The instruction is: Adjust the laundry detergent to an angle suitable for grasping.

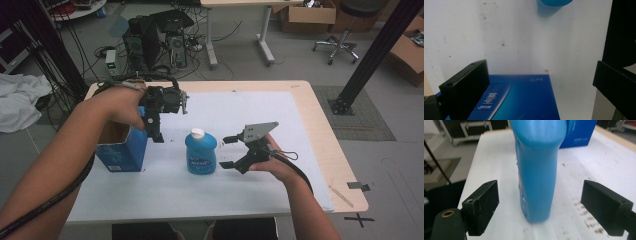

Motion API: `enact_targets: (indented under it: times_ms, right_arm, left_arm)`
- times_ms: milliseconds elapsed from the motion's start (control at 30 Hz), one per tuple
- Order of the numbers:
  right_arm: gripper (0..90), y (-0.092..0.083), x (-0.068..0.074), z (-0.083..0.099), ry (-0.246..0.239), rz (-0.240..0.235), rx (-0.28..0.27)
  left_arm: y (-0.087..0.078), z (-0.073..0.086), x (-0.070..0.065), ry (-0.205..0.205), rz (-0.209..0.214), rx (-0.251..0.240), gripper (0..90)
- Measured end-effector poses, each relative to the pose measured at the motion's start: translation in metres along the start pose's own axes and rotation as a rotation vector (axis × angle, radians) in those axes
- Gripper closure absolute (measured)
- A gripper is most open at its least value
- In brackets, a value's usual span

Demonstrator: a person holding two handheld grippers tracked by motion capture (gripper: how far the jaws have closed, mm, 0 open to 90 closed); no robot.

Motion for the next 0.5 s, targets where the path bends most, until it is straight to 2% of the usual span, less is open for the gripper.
enact_targets:
  times_ms: [33,100,133,167,200,233,267,300,333,367,400,433,500]
  right_arm:
    - [15.1,-0.005,0.001,-0.002,-0.005,0.003,0.049]
    - [15.2,-0.009,0.001,-0.005,0.001,-0.008,0.110]
    - [15.2,-0.009,0.001,-0.005,0.001,-0.008,0.110]
    - [15.2,-0.013,0.003,-0.008,-0.002,-0.012,0.172]
    - [15.3,-0.015,0.003,-0.010,-0.002,-0.016,0.197]
    - [15.3,-0.015,0.003,-0.010,-0.002,-0.016,0.197]
    - [15.4,-0.021,0.006,-0.016,-0.014,-0.021,0.270]
    - [15.4,-0.021,0.006,-0.016,-0.014,-0.021,0.270]
    - [15.4,-0.023,0.006,-0.019,-0.021,-0.021,0.290]
    - [15.4,-0.031,0.008,-0.027,-0.031,-0.017,0.336]
    - [15.4,-0.031,0.008,-0.027,-0.031,-0.017,0.336]
    - [15.4,-0.038,0.008,-0.034,-0.037,-0.009,0.369]
    - [15.4,-0.041,0.008,-0.037,-0.039,-0.006,0.381]
  left_arm:
    - [0.000,0.000,0.000,0.002,0.002,0.001,1.1]
    - [0.001,0.000,0.000,0.001,0.003,-0.001,1.1]
    - [0.001,0.001,-0.001,0.000,0.003,0.003,1.1]
    - [0.001,0.001,-0.001,-0.001,0.004,0.003,1.1]
    - [0.001,0.002,-0.001,-0.001,0.005,0.001,1.1]
    - [0.001,0.002,-0.001,-0.004,0.006,0.001,1.1]
    - [0.001,0.003,-0.001,-0.003,0.007,0.006,1.1]
    - [0.001,0.003,-0.001,-0.003,0.007,0.006,1.1]
    - [0.001,0.004,0.000,-0.003,0.007,0.009,1.1]
    - [0.001,0.004,0.000,-0.005,0.006,0.007,1.1]
    - [0.001,0.004,0.000,-0.007,0.006,0.006,1.1]
    - [0.000,0.005,0.000,-0.004,0.006,0.010,1.1]
    - [0.000,0.005,0.000,-0.005,0.007,0.010,1.1]
Point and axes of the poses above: each handheld gripper's, and its own axes: y roughly forward along the jaws, z roughly out of its underside, x roughly to its left, the point moved 3 cm from there along y, roughly forward along the jaws, and after that the axes turned 12 degrees about -z, right-handed, at the moved point
